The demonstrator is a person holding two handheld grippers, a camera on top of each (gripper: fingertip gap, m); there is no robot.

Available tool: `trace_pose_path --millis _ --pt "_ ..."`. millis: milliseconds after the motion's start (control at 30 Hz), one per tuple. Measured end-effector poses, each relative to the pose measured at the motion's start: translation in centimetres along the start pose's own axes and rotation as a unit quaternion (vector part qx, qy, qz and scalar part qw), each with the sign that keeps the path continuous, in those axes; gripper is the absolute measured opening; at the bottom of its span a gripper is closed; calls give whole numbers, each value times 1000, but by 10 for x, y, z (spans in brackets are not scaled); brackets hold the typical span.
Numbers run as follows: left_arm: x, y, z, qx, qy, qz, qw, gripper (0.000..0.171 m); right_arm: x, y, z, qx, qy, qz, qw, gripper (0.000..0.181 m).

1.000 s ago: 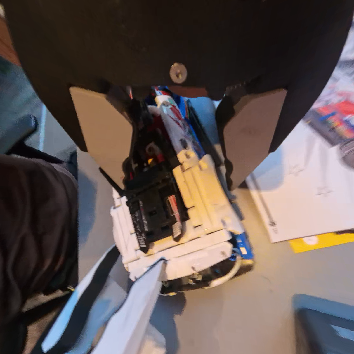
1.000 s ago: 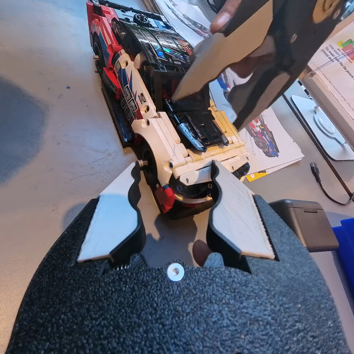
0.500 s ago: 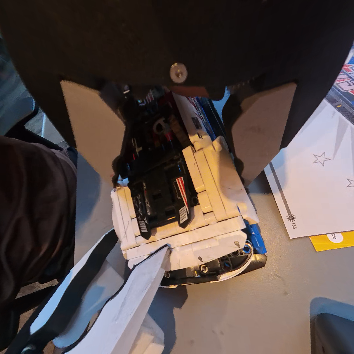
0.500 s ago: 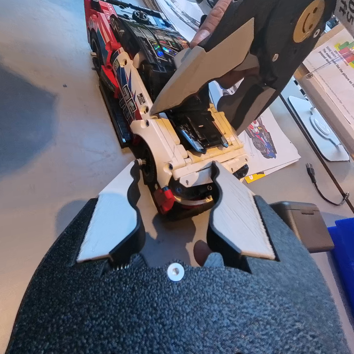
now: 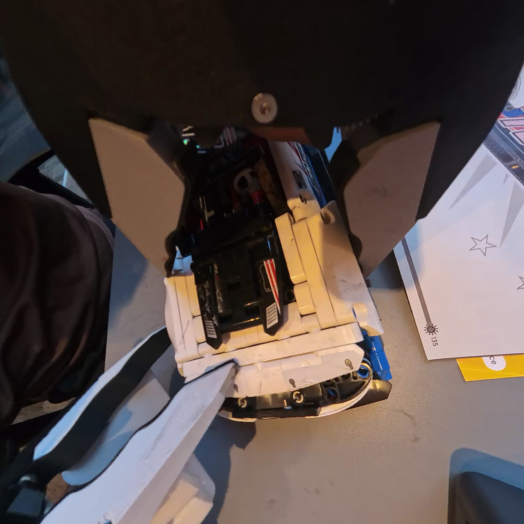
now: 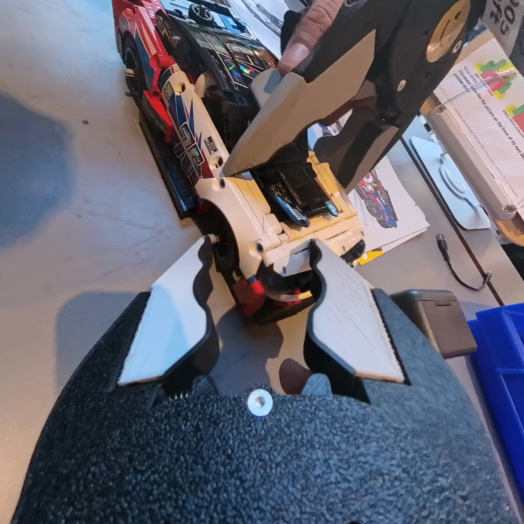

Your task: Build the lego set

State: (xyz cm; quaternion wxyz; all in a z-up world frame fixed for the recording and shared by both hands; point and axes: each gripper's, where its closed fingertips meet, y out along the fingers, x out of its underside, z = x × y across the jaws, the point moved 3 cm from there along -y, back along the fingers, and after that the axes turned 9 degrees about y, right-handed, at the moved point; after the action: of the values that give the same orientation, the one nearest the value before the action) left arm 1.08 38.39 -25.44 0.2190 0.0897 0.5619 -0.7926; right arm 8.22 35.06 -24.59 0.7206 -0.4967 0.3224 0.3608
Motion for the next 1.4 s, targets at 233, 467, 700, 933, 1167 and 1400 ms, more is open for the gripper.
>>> trace_pose_path --millis 233,467,700,933,1167,1400 --pt "-1 0 0 -3 -10 10 1000 122 -2 -5 -7 73 -18 -10 997 58" --pt "-2 0 0 -5 -18 12 1000 121 -3 -9 -7 152 -15 -29 988 65" --pt "-2 1 1 -9 -21 7 1000 122 -3 -9 -13 193 -4 -39 980 59" --pt "-2 0 1 -8 -23 5 1000 123 0 -8 -18 139 -46 -17 989 41" --pt "-2 -1 -1 -3 -32 22 999 118 4 -14 -19 154 -66 -17 986 60" --pt "-2 -1 -1 -3 -36 24 999 117 -1 -12 -7 152 -19 -6 988 67"
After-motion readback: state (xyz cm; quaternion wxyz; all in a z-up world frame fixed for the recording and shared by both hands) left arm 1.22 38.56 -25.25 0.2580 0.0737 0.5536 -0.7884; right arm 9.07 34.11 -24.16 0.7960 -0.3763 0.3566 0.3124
